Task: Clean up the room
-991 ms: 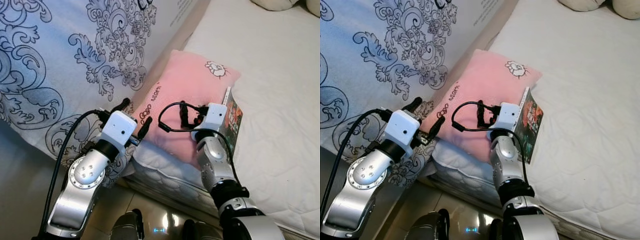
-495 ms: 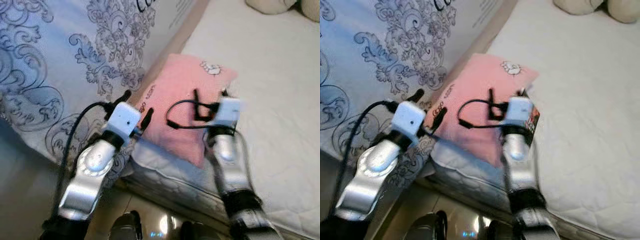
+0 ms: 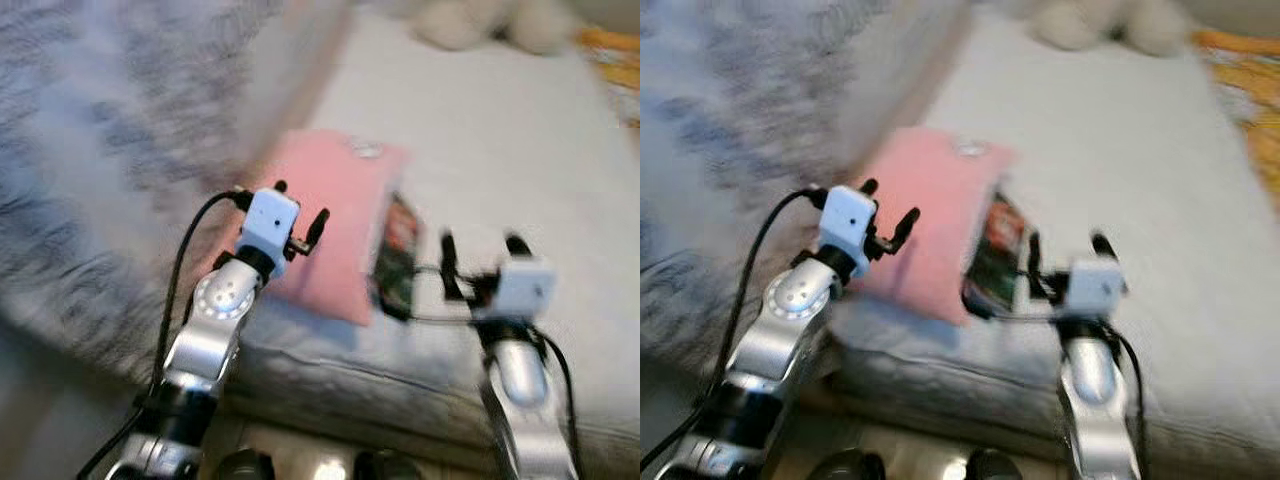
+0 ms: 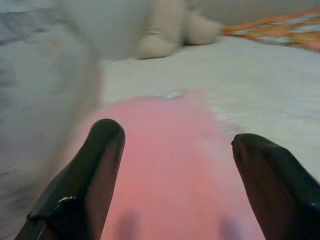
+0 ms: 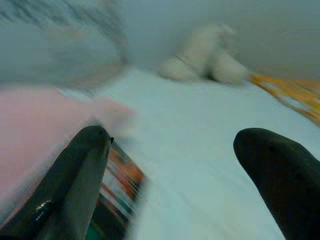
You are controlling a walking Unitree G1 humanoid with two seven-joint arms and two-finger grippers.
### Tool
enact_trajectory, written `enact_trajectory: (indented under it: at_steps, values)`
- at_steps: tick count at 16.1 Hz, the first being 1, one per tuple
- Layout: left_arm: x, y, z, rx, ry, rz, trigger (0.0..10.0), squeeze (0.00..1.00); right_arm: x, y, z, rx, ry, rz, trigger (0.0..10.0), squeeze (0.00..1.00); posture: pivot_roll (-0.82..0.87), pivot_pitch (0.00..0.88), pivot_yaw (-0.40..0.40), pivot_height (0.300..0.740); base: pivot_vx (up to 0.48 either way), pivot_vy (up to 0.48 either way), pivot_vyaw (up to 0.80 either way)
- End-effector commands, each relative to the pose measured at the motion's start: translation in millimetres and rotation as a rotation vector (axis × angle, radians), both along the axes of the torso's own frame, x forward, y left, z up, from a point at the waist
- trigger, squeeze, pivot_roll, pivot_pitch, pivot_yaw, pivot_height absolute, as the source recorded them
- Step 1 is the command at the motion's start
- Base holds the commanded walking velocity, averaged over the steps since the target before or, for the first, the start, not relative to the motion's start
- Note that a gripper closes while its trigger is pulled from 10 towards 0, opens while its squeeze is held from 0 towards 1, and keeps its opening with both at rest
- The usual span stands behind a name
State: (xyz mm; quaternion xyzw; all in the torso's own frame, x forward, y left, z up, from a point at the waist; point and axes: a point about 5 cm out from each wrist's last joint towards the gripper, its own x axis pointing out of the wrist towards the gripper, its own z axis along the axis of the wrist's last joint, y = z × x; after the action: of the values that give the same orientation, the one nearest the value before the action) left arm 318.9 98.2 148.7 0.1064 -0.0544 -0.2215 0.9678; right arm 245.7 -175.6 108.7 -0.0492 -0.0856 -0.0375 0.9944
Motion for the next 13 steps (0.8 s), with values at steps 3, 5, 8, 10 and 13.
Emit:
enact_trajectory:
  at_steps: [3,5,8,10,13]
  values:
    - [14.0,-11.0,-6,0.033,0.023,-0.047,10.0,0.0,-4.4,-0.4,-5,0.036,0.05,-0.009,10.0,0.21,-0.06,0.046,0.021,0.74,0.0,0.0,-0.77]
    - [22.5,-15.3,-16,0.076,0.051,-0.03,10.0,0.0,-6.1,2.0,-14,0.04,0.096,0.022,10.0,0.2,-0.07,0.048,0.012,0.74,0.0,0.0,-0.77]
    - [40.7,-13.9,-33,0.136,0.179,0.098,10.0,0.0,-12.3,5.9,-17,0.044,0.137,0.078,10.0,0.18,-0.09,0.083,-0.01,0.74,0.0,0.0,-0.15]
    - [45.7,-22.1,-38,0.118,0.242,0.114,10.0,0.0,-22.5,4.7,-17,0.037,0.159,0.099,10.0,0.18,-0.12,0.134,-0.026,0.74,0.0,0.0,0.0]
    - [44.2,-28.6,-52,0.145,0.31,0.128,10.0,0.0,-34.1,5.2,-20,0.033,0.192,0.114,10.0,0.18,-0.15,0.177,-0.034,0.74,0.0,0.0,0.0]
